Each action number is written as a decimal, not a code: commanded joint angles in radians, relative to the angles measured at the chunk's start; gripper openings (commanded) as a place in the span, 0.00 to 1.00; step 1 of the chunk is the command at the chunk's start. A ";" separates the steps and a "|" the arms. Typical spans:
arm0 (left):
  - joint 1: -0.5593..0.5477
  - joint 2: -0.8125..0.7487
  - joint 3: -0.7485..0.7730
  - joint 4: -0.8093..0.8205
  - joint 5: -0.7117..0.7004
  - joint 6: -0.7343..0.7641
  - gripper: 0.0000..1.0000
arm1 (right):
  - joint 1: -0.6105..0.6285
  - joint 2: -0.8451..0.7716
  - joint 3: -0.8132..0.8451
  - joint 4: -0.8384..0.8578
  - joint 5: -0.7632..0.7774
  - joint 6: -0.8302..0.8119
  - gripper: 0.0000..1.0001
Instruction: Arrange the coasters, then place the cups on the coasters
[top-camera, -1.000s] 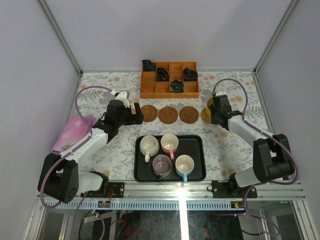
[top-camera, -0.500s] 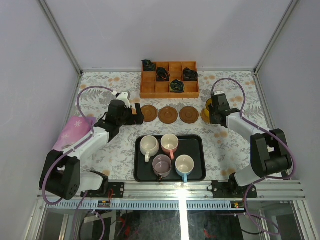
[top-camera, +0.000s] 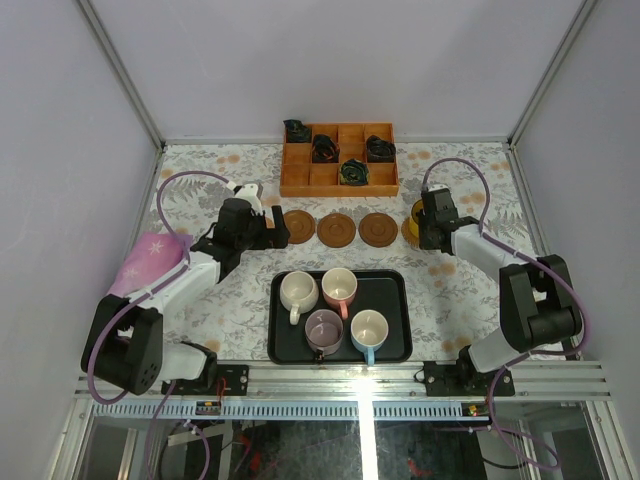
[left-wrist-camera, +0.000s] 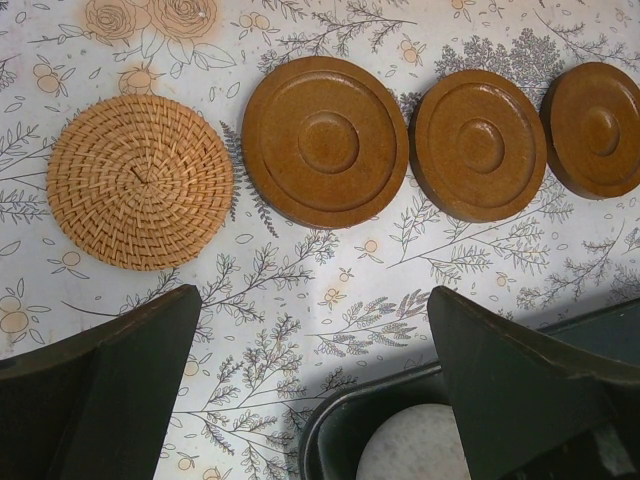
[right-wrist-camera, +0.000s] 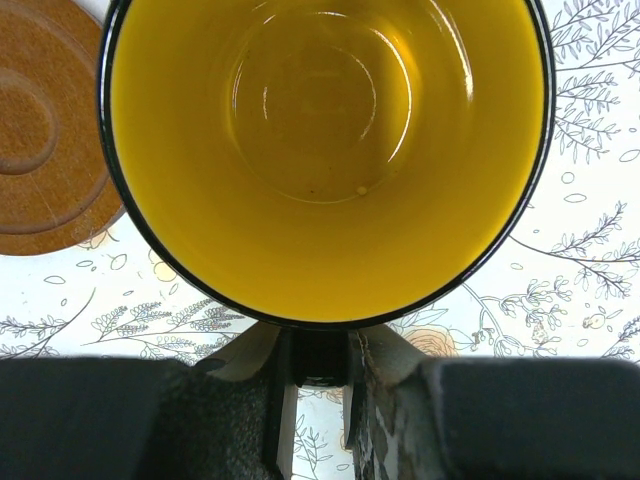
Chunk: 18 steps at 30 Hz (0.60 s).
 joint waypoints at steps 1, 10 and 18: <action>-0.003 0.004 0.025 0.059 0.006 -0.003 0.97 | -0.004 0.006 0.057 0.067 -0.001 0.015 0.00; -0.003 0.001 0.021 0.056 0.002 0.000 0.97 | -0.004 0.033 0.071 0.057 0.004 0.032 0.00; -0.004 0.000 0.020 0.052 0.000 0.003 0.97 | -0.005 0.005 0.058 0.025 0.001 0.051 0.30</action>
